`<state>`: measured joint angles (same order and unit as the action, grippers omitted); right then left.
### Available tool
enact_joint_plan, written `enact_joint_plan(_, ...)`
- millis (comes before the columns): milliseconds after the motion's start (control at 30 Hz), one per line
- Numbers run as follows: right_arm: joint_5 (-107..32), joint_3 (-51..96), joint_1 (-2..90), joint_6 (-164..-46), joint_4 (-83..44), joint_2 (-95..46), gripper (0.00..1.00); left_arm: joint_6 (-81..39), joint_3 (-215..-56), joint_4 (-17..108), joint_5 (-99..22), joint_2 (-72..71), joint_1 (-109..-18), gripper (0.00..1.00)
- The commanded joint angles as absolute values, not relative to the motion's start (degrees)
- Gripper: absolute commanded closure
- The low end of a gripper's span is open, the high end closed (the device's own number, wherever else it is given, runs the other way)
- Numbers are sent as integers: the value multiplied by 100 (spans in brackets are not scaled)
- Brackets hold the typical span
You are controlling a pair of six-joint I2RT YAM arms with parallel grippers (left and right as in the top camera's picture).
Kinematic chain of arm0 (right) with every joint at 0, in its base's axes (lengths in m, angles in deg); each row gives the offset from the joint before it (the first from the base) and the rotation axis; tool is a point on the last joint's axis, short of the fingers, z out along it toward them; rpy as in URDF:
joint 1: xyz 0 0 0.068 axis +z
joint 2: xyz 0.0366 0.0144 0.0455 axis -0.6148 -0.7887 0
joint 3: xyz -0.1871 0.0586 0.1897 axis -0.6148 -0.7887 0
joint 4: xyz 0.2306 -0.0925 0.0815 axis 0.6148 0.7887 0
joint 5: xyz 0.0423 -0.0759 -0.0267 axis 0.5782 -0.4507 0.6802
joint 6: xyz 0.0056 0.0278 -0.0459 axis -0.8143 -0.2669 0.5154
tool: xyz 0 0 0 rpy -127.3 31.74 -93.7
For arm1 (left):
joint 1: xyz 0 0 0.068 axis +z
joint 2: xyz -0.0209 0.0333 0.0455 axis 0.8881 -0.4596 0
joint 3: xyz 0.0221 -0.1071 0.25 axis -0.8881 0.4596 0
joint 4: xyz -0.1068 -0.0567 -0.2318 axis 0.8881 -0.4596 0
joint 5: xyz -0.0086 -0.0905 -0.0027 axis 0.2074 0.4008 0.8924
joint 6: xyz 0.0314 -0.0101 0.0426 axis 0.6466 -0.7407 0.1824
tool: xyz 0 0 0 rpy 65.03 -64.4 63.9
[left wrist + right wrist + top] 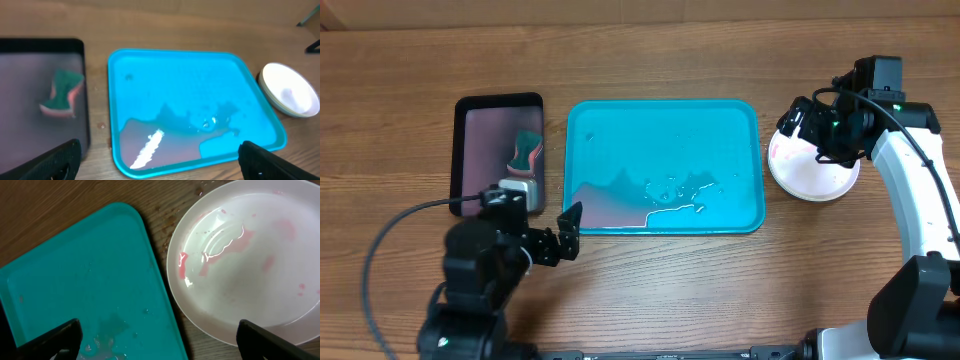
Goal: Clean dirty plates on tray and stack at the side
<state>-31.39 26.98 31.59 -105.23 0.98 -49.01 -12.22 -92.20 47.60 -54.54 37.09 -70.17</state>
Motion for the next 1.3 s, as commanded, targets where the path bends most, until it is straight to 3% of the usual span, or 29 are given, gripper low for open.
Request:
enact_joint_plan(0,-3176,2797,3172,-10453,89,-4761,0,-1401,-8580,5098,-5343,3779,-7058,0)
enact_joint_plan(300,-3174,2797,3172,-10455,102,-4761,0,-1379,-7321,5737,-7454,3696,-7054,0)
enact_joint_plan(567,-3176,2797,3172,-10455,100,-4761,0,-1342,-6641,6547,-7581,3487,-7054,0)
enact_joint_plan(733,-3176,2797,3172,-10455,102,-4761,0,-1541,-6086,7433,-7574,3484,-7054,9)
enact_joint_plan(967,-3176,2797,3172,-10453,139,-4761,0,-1963,-5741,7590,-7577,3484,-7054,6)
enact_joint_plan(1033,-3176,2797,3172,-10455,139,-4761,0,-1961,-5741,7632,-7583,3484,-7054,0)
enact_joint_plan(1267,-3176,2797,3172,-10453,141,-4761,0,-2625,-5697,7463,-8180,3469,-7052,0)
